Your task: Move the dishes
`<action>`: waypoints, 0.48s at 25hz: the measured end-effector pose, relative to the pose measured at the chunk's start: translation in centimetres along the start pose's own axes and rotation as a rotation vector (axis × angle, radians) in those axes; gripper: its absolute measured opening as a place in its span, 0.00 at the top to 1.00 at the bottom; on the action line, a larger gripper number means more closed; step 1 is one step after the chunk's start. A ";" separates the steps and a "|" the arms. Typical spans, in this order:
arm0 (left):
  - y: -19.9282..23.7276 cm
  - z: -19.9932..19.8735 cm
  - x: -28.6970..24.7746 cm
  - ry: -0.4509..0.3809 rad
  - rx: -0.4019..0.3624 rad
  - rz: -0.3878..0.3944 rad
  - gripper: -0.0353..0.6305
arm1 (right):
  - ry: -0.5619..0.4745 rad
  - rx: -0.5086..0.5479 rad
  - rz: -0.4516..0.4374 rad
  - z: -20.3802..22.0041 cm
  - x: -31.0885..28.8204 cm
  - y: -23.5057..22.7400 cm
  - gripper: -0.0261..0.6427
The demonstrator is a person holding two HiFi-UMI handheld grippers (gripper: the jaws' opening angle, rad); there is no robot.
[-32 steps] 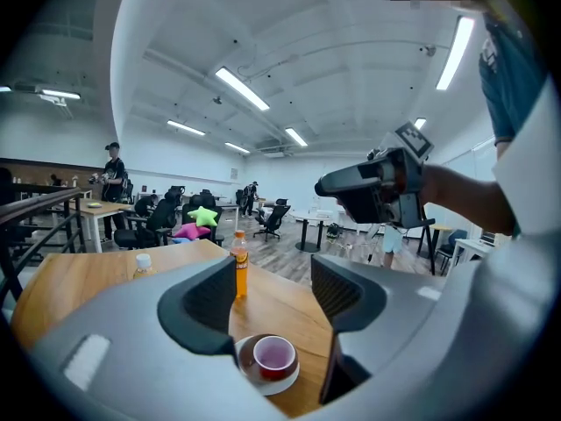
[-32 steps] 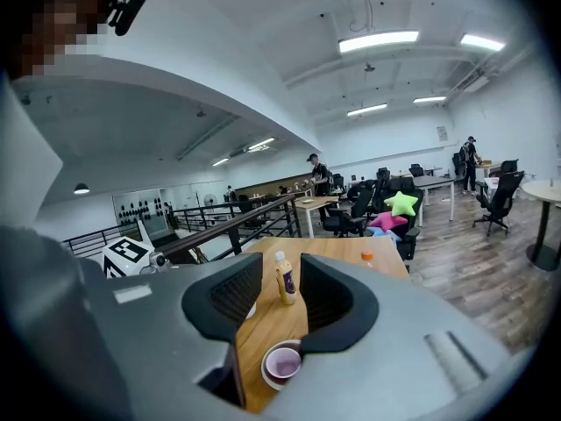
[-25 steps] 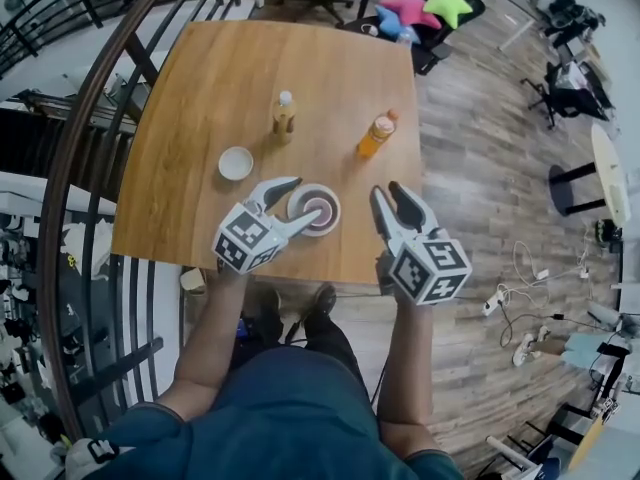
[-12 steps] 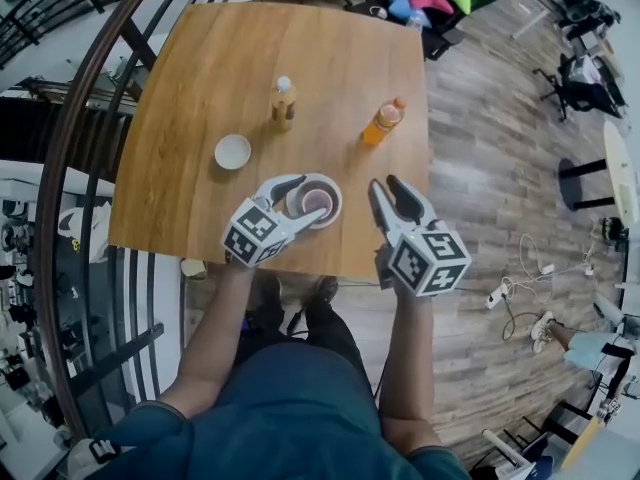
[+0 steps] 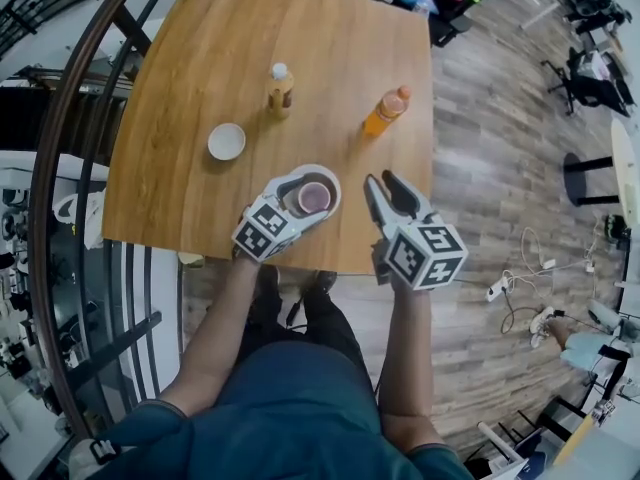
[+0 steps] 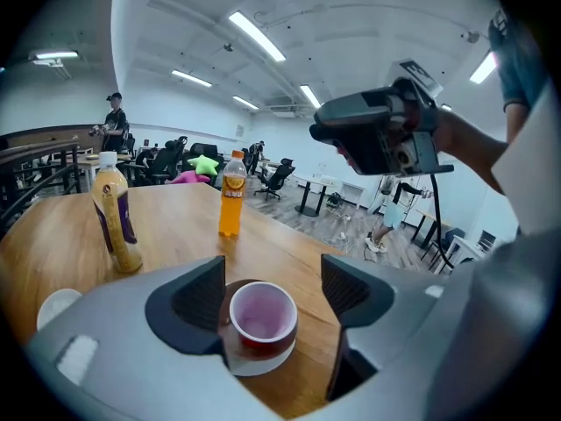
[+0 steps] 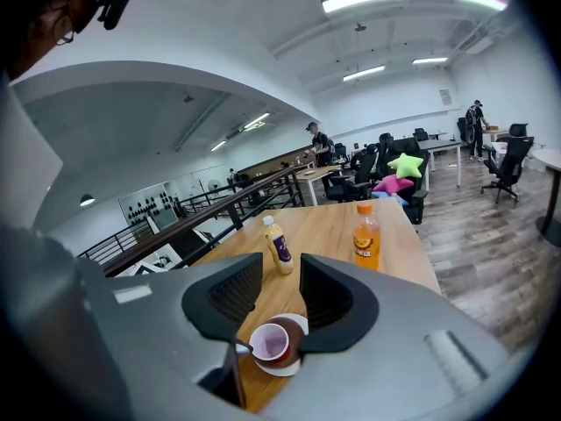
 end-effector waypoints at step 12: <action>0.5 2.5 -3.7 0.097 -0.040 -0.060 0.40 | 0.052 -0.028 -0.026 2.3 -2.0 -1.6 0.79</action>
Point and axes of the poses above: the fingertips, and each gripper's own axes: x backward along the fingers, y to its left, z out of its underside, the point moved 8 cm from there along x, backward along the fingers, and after that the axes turned 12 degrees about x, right-handed, at the moved point
